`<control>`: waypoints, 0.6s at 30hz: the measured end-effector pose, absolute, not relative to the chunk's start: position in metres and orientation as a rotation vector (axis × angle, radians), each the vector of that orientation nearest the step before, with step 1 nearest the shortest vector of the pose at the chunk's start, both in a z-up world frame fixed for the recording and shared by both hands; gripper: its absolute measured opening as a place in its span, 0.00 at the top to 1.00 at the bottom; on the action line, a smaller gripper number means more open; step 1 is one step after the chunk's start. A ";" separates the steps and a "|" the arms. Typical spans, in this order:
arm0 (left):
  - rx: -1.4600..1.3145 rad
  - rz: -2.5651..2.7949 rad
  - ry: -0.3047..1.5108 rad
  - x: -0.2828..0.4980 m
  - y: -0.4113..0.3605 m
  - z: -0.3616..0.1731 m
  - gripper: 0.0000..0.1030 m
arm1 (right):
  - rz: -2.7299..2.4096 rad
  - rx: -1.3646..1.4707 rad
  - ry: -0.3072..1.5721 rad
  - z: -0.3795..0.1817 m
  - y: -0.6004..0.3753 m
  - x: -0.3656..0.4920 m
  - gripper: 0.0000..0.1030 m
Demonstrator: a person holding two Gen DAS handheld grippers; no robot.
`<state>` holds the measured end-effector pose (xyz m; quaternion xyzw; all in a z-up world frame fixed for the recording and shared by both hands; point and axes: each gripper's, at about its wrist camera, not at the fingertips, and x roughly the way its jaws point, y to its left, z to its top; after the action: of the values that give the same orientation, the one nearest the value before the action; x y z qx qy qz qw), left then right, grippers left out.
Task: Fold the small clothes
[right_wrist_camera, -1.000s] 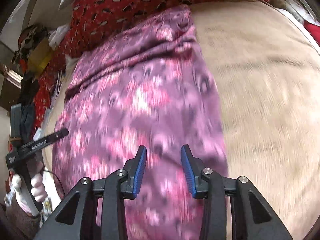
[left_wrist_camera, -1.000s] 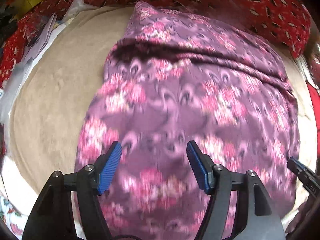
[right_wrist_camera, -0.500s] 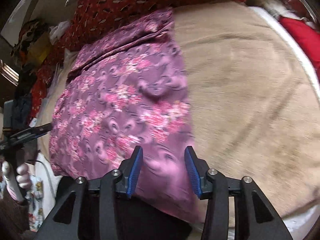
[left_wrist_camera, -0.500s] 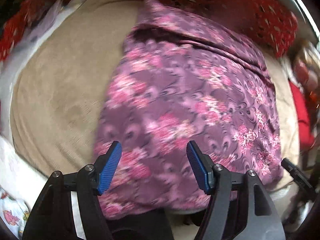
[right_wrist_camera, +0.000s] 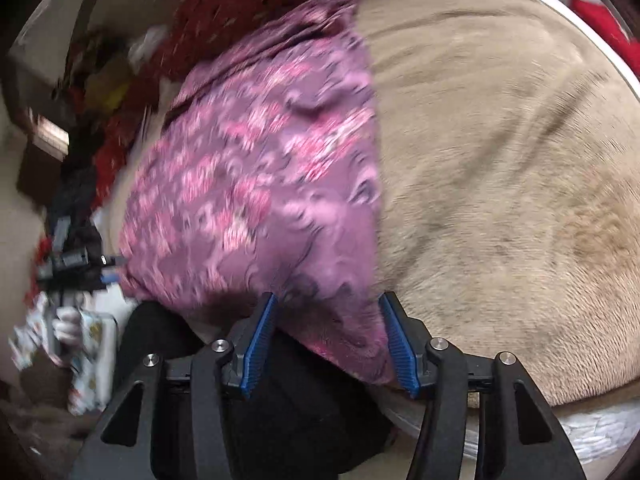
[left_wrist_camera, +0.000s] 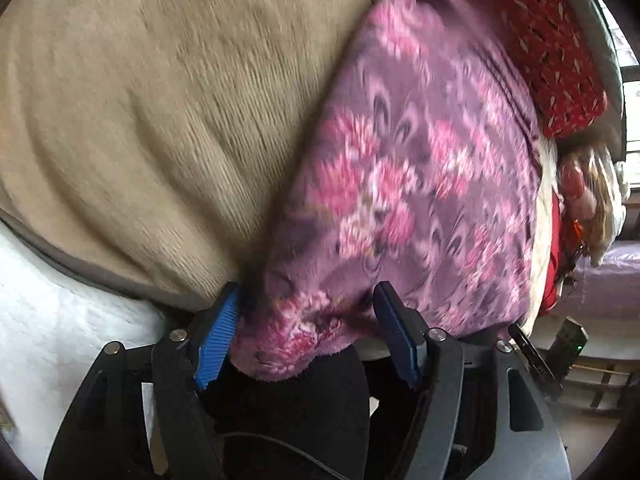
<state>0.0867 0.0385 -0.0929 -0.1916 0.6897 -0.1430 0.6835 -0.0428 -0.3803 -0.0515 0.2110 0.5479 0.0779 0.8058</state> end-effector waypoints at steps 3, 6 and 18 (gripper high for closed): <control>-0.349 -0.325 1.529 0.081 0.027 -0.087 0.83 | 0.188 0.320 1.178 -0.047 -0.364 -0.043 0.66; -0.302 -0.360 1.534 0.077 0.018 -0.079 0.96 | 0.247 0.333 1.161 -0.039 -0.362 -0.044 0.95; -0.562 -0.523 1.359 0.090 0.035 -0.007 0.96 | 0.358 0.671 0.837 0.030 -0.391 -0.033 0.95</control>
<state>0.0898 0.0352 -0.0073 -0.2531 0.6126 -0.2356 0.7107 -0.0327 -0.3912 0.0301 0.3177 0.3964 0.1695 0.8445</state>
